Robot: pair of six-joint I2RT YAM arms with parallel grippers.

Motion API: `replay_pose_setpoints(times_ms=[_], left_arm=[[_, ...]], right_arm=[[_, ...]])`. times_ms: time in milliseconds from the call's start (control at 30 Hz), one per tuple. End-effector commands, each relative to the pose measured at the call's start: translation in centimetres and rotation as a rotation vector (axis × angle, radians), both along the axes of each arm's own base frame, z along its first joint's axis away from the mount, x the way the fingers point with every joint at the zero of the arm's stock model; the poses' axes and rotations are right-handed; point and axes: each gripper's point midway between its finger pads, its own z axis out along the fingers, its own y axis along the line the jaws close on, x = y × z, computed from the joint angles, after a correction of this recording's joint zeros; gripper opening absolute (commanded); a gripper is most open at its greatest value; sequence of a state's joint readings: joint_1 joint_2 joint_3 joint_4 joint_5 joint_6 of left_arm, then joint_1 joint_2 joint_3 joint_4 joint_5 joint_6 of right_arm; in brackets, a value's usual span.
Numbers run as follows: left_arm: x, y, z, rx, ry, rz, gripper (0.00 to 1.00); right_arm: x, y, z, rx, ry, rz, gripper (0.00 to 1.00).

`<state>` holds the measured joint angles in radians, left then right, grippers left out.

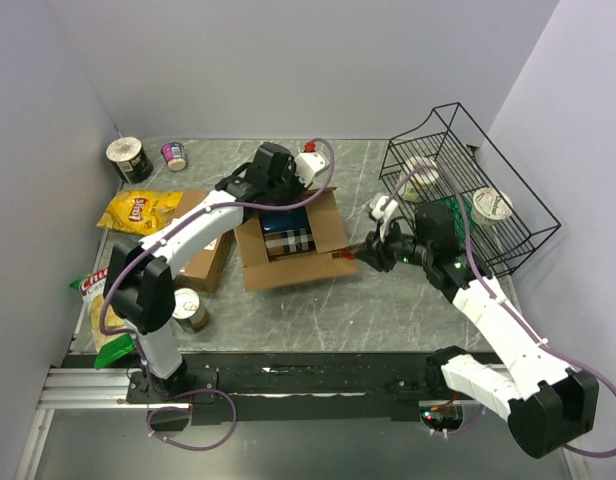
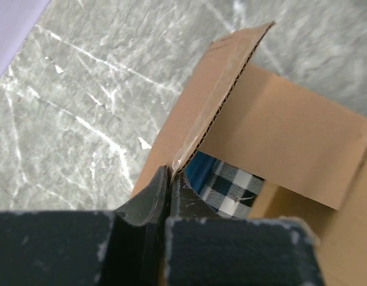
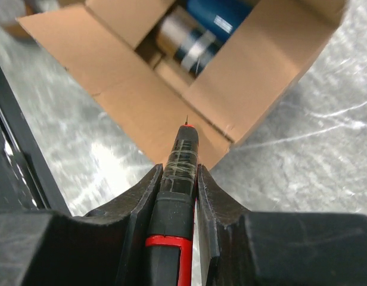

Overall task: Unpack the express box
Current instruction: Place the knife at the center of the board.

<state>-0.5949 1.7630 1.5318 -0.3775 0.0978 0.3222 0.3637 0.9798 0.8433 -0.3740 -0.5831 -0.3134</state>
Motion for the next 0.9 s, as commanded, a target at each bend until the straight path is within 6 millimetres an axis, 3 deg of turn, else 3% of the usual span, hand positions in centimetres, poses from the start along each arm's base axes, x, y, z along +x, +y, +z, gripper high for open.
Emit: replay_pose_setpoints(times_ms=[0,67,167,267,300,400,533,600,733,767,800,833,867], left_arm=[[-1.1,0.0,4.8,-0.192,0.02,-0.012,0.01],[-1.3,0.9,4.6,-0.173,0.007,0.011,0.01],[-2.1,1.7,4.4,-0.134,0.003,-0.006,0.01],[-2.9,2.1,3.5,-0.099,0.03,-0.035,0.01],[-3.0,2.2,3.3,-0.096,0.033,-0.038,0.01],[-3.8,2.1,2.2,-0.087,0.059,-0.068,0.01],[-4.1,2.1,1.8,-0.099,0.086,-0.055,0.01],[-4.2,2.2,2.2,-0.107,0.084,-0.047,0.01],[-4.5,2.6,2.4,-0.082,0.063,-0.058,0.01],[-4.6,2.8,2.3,-0.077,0.064,-0.056,0.01],[-4.6,2.8,2.3,-0.077,0.062,-0.058,0.01],[-4.8,2.8,2.2,-0.079,0.067,-0.061,0.01],[-4.9,2.7,2.2,-0.085,0.072,-0.066,0.01]], right_arm=[[-1.1,-2.0,-2.9,-0.108,0.007,-0.033,0.0],[-0.1,-2.6,-0.1,-0.059,-0.051,-0.119,0.0],[2.0,-5.2,6.5,0.006,-0.29,-0.288,0.0],[3.0,-7.7,8.4,-0.034,-0.513,-0.391,0.0],[3.2,-7.8,6.9,-0.104,-0.541,-0.361,0.0],[3.8,-7.8,5.1,-0.19,-0.605,-0.304,0.0],[3.8,-7.1,5.2,-0.234,-0.727,-0.219,0.0],[4.2,-7.1,4.3,-0.298,-0.744,-0.186,0.0],[4.8,-7.3,-2.5,-0.454,-0.637,-0.097,0.0],[4.5,-7.2,-3.4,-0.5,-0.665,-0.04,0.0],[3.5,-6.7,-5.9,-0.506,-0.658,0.031,0.01],[3.3,-6.7,-6.5,-0.524,-0.69,0.053,0.07],[3.3,-6.6,-6.7,-0.55,-0.754,0.083,0.37]])
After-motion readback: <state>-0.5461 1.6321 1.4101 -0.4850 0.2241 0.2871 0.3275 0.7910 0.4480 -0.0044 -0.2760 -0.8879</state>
